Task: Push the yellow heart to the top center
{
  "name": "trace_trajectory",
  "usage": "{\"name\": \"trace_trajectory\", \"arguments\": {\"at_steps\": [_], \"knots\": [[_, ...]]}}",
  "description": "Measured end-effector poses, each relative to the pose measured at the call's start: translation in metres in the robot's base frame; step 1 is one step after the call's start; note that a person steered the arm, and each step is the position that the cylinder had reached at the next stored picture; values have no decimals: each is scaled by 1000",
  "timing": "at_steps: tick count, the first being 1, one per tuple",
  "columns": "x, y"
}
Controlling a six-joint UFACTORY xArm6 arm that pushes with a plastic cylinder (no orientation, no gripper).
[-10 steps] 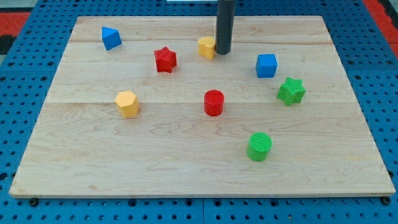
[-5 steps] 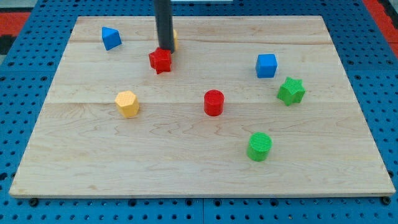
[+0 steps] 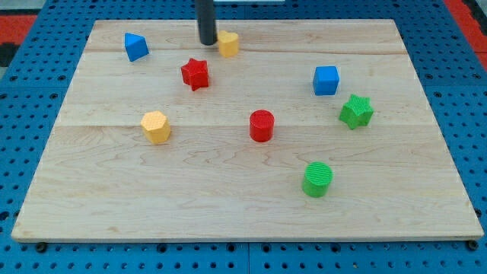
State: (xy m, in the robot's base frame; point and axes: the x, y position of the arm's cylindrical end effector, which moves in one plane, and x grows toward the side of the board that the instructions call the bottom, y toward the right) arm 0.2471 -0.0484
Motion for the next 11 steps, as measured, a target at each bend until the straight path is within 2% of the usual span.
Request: {"name": "trace_trajectory", "arguments": {"at_steps": [1,3,7,9,11], "knots": [[6,20],[6,18],[-21,17],[-7,9],[37,31]]}}
